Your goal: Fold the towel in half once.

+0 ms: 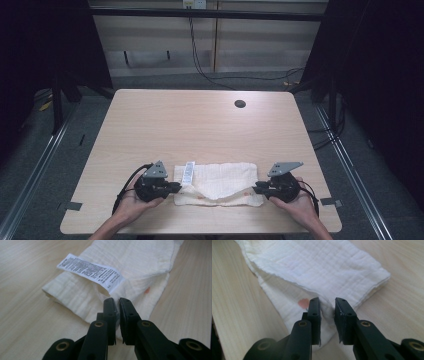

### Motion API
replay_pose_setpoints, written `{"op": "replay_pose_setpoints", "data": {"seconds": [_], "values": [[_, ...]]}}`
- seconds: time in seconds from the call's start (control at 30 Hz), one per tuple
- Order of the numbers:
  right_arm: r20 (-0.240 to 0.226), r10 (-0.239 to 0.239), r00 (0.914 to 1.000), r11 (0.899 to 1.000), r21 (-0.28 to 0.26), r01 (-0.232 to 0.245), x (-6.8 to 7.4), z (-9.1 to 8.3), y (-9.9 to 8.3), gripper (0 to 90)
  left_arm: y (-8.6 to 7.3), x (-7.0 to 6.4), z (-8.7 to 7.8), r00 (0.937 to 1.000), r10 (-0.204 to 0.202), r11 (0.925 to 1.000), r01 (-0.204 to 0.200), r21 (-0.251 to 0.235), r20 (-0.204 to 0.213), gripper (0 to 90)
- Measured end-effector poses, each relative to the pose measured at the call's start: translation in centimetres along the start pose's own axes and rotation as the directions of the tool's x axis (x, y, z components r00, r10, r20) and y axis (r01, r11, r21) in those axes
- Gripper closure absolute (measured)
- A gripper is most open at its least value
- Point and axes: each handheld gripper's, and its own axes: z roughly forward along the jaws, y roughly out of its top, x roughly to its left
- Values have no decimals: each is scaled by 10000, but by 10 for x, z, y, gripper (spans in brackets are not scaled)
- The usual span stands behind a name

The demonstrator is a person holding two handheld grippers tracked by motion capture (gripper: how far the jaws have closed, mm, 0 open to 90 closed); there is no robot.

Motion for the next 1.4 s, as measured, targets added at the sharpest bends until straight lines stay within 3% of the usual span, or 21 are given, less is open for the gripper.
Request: {"op": "replay_pose_setpoints", "data": {"seconds": [0.23,0.33,0.43,0.67,0.8,0.9,0.97,1.07,1.13,1.17,1.2,1.27,1.33,1.4], "values": [[-191,13,9998,9999,100,-11,6,-8,-11,672,-3,-6,-7,9996,-78,10000,78,-6,281,802],[-317,-23,9995,10000,-35,22,8,-15,-11,644,-6,-8,-9,9979,13,10000,-15,42,652,776],[-380,141,9992,9994,-299,-153,9,-20,-9,621,-8,-10,-11,9977,54,10000,-55,15,671,739],[-169,168,9997,9991,-395,-174,4,-7,2,646,-7,-4,-23,9969,-66,9994,94,-346,782,686],[-82,225,9997,9986,-481,-229,-1,1,12,657,-8,-2,-26,9981,-121,9991,145,-406,600,678],[6,345,9994,9986,-406,-344,-3,10,18,684,-7,6,-31,9936,-359,9975,421,-561,1072,673],[-29,423,9991,9986,-305,-424,-3,16,21,680,-4,9,-32,9961,-439,9968,488,-629,772,676],[-84,275,9996,9996,-77,-275,0,25,23,655,2,14,-26,9978,-470,9967,499,-633,469,676],[15,245,9997,9996,163,-246,0,31,23,615,6,16,-15,9979,-407,9978,432,-495,498,670],[-22,228,9997,9996,177,-227,-1,34,22,593,7,17,-7,9989,-354,9989,364,-309,306,660],[249,249,9994,9993,263,-255,-3,36,21,577,7,19,2,9996,-290,9995,290,-123,15,645],[124,483,9988,9986,222,-486,-8,38,20,570,9,25,13,9988,-499,9987,499,109,-7,636],[141,569,9983,9980,284,-573,-9,37,20,570,10,27,17,9990,-426,9990,428,156,-104,629],[154,625,9979,9976,298,-630,-11,37,19,574,15,35,26,9973,-700,9971,707,294,-235,630]]}}
